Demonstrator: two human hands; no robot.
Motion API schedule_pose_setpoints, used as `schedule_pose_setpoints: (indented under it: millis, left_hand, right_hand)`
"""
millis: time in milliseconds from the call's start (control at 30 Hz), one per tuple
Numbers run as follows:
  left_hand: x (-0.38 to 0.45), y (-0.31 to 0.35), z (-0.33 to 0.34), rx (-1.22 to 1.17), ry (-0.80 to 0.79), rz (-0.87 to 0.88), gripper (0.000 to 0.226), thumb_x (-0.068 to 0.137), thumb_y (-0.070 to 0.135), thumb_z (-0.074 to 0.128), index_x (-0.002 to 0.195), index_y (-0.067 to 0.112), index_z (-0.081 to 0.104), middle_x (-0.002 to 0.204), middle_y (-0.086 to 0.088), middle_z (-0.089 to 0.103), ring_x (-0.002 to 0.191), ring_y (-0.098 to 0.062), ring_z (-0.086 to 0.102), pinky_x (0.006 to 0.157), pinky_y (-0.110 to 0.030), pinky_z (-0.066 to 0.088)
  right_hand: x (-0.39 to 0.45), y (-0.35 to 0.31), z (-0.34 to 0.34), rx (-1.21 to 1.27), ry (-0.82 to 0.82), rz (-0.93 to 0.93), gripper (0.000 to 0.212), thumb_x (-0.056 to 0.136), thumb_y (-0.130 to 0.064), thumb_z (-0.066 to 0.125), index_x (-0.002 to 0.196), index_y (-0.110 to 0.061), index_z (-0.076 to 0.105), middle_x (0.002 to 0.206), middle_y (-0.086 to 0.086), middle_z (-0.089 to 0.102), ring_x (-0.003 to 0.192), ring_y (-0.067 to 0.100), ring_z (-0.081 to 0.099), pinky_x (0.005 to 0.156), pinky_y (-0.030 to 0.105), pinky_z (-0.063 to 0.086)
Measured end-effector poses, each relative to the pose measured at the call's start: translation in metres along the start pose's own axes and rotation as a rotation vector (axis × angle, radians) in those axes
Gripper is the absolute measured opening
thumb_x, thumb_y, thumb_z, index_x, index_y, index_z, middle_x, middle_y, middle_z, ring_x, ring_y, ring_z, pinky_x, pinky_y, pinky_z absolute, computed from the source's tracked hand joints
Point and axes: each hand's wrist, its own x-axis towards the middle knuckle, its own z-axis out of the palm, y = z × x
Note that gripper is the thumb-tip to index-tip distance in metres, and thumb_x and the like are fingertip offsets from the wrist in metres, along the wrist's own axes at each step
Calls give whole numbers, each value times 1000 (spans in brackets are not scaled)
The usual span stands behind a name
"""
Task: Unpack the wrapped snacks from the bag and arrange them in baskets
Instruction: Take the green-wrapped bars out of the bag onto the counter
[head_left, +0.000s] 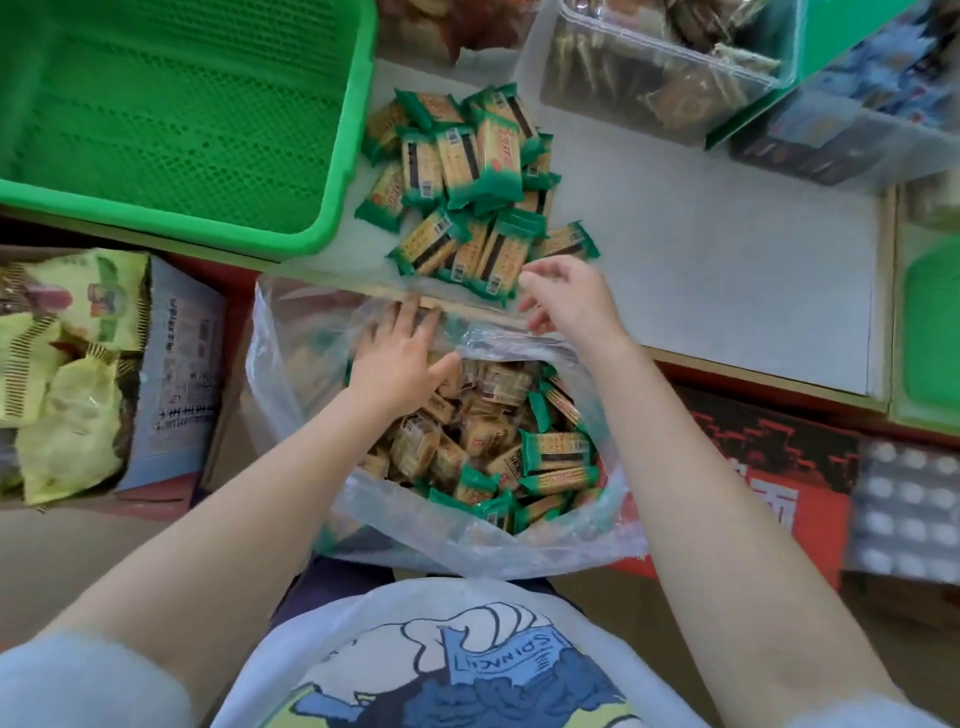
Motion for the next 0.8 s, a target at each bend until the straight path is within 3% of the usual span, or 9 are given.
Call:
schedule_pose_setpoints:
  millis: [67, 133, 267, 400, 467, 567, 667, 800]
  left_hand:
    - [-7, 8, 0, 50, 64, 4, 76, 98, 63, 37, 159, 25, 16, 168, -10, 8, 153, -33, 7, 120, -55, 15]
    - [-17, 25, 5, 71, 163, 123, 74, 98, 58, 42, 159, 26, 14, 166, -14, 14, 153, -34, 10, 120, -53, 17]
    - [-25, 62, 27, 174, 137, 491, 68, 98, 50, 45, 157, 44, 12, 168, -13, 1, 153, -40, -1, 121, -57, 9]
    - [-11, 73, 37, 319, 23, 456, 66, 97, 54, 45, 155, 47, 13, 166, -14, -14, 151, -45, -12, 121, -62, 3]
    - [-3, 75, 34, 326, 10, 439, 70, 96, 55, 45, 156, 46, 10, 167, -13, -10, 151, -45, -9, 121, -62, 1]
    - [5, 77, 29, 305, -24, 433, 73, 95, 59, 43, 156, 47, 4, 168, -10, -5, 152, -43, -7, 122, -61, 0]
    - [6, 74, 28, 273, -43, 436, 74, 94, 64, 39, 155, 50, -1, 168, -8, -4, 152, -41, -9, 123, -58, -1]
    - [6, 76, 27, 219, -65, 419, 73, 93, 68, 35, 154, 53, -3, 168, -5, -5, 152, -38, -12, 124, -55, -2]
  right_hand:
    - [-37, 28, -11, -8, -101, 7, 14, 97, -18, 64, 109, -12, 66, 85, 10, 72, 60, 16, 64, 65, 32, 58]
    - [-64, 60, -19, -56, -193, 75, 8, 96, -19, 66, 101, -13, 69, 82, 5, 73, 66, 16, 68, 73, 37, 60]
    - [-69, 117, -32, -313, -99, 113, 12, 93, -28, 68, 100, -20, 74, 93, -7, 73, 92, 11, 68, 84, 31, 55]
    - [-59, 142, -42, -358, -152, 159, 11, 96, -23, 63, 104, -22, 70, 103, -8, 67, 102, 10, 61, 74, 22, 44]
    - [-54, 146, -43, -409, -174, 146, 13, 96, -24, 64, 106, -28, 70, 108, -10, 66, 103, 10, 61, 70, 22, 42]
    - [-48, 148, -40, -546, -162, 61, 33, 94, -29, 66, 127, -33, 65, 128, -7, 60, 102, 8, 54, 64, 21, 36]
    - [-45, 155, -36, -629, -45, 29, 47, 97, -28, 63, 142, -37, 51, 133, -3, 58, 104, 18, 58, 70, 27, 40]
    - [-42, 170, -33, -582, 0, 54, 56, 99, -24, 59, 147, -41, 36, 127, 0, 61, 88, 18, 59, 65, 31, 46]
